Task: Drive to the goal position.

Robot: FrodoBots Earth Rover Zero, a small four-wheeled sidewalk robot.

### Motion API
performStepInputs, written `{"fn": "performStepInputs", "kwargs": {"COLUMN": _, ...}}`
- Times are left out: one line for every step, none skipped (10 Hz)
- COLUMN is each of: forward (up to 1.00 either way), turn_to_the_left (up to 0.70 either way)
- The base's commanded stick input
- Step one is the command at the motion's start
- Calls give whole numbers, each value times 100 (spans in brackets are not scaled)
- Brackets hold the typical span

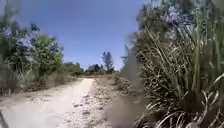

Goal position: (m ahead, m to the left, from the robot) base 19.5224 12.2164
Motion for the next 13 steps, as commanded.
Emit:
{"fn": "performStepInputs", "kwargs": {"forward": 45, "turn_to_the_left": 2}}
{"fn": "performStepInputs", "kwargs": {"forward": 45, "turn_to_the_left": 2}}
{"fn": "performStepInputs", "kwargs": {"forward": 43, "turn_to_the_left": 4}}
{"fn": "performStepInputs", "kwargs": {"forward": 43, "turn_to_the_left": 16}}
{"fn": "performStepInputs", "kwargs": {"forward": 43, "turn_to_the_left": 23}}
{"fn": "performStepInputs", "kwargs": {"forward": 43, "turn_to_the_left": 26}}
{"fn": "performStepInputs", "kwargs": {"forward": 43, "turn_to_the_left": 26}}
{"fn": "performStepInputs", "kwargs": {"forward": 43, "turn_to_the_left": 26}}
{"fn": "performStepInputs", "kwargs": {"forward": 43, "turn_to_the_left": 26}}
{"fn": "performStepInputs", "kwargs": {"forward": 43, "turn_to_the_left": 26}}
{"fn": "performStepInputs", "kwargs": {"forward": 43, "turn_to_the_left": 26}}
{"fn": "performStepInputs", "kwargs": {"forward": 43, "turn_to_the_left": 26}}
{"fn": "performStepInputs", "kwargs": {"forward": 43, "turn_to_the_left": 26}}
